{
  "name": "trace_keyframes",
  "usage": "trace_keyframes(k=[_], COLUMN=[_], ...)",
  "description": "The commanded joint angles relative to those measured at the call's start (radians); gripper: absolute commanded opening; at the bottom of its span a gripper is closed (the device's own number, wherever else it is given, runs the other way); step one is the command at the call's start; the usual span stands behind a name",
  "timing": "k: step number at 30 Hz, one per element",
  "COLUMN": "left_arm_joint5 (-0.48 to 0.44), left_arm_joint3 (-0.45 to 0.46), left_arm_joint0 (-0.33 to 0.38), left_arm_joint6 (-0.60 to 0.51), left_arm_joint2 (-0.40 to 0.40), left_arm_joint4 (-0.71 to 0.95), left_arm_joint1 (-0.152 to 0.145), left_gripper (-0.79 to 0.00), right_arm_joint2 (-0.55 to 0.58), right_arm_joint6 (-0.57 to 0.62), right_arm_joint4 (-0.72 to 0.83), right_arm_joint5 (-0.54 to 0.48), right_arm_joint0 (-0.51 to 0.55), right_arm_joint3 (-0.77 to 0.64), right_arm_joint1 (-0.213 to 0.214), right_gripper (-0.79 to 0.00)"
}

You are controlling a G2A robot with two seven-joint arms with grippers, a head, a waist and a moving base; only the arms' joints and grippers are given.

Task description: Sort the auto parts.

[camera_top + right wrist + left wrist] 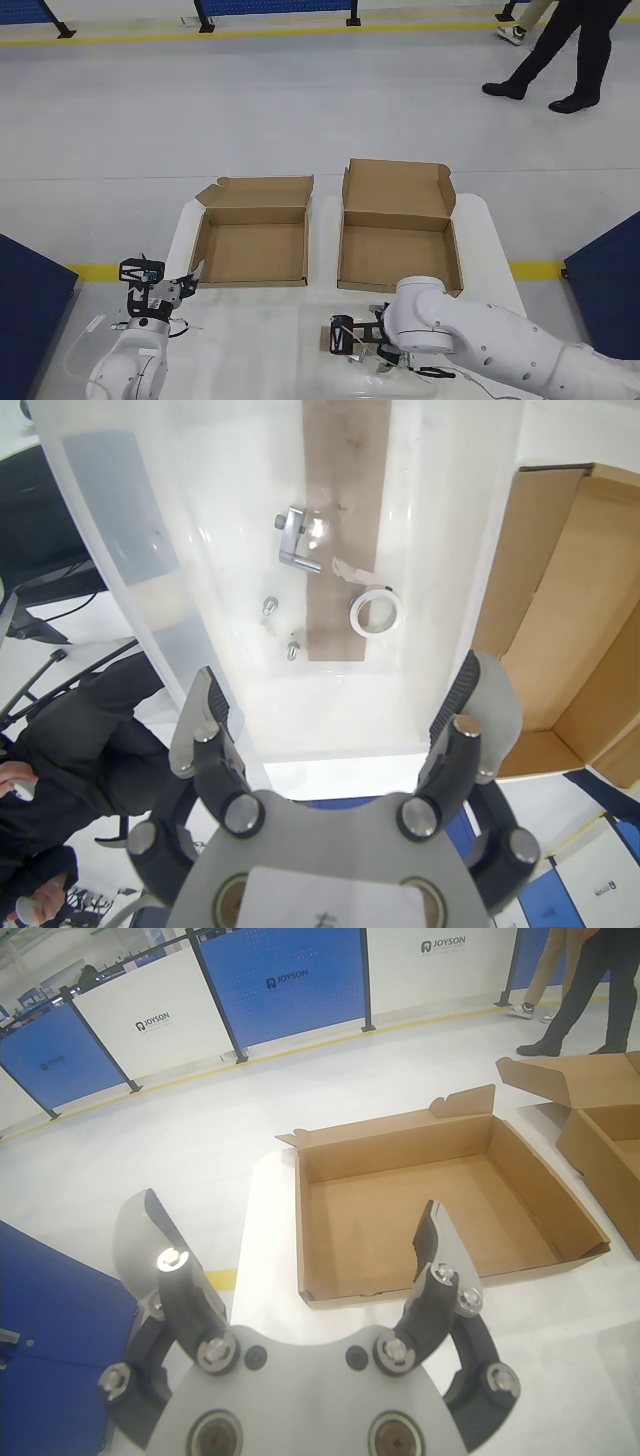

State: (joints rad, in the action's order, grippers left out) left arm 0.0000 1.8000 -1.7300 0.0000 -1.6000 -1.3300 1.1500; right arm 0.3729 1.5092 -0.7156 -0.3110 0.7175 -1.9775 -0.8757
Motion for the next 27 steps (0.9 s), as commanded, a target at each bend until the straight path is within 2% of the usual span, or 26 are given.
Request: trace_keyframes(k=[1, 27], left_arm_joint5=[0.000, 0.000], left_arm_joint3=[0.000, 0.000], left_arm_joint0=[0.000, 0.000], left_arm_joint6=[0.000, 0.000], left_arm_joint2=[0.000, 0.000], left_arm_joint4=[0.000, 0.000], left_arm_joint1=[0.000, 0.000], left_gripper=[0.000, 0.000], right_arm_joint2=[-0.036, -0.060], right_arm_joint6=[0.009, -0.010], right_arm_joint4=[0.024, 0.024], right_arm_joint5=[0.009, -0.010], right_arm_joint0=[-0.034, -0.038], right_arm_joint3=[0.007, -0.004], right_arm_joint1=[-0.003, -0.003], right_gripper=[0.000, 0.000])
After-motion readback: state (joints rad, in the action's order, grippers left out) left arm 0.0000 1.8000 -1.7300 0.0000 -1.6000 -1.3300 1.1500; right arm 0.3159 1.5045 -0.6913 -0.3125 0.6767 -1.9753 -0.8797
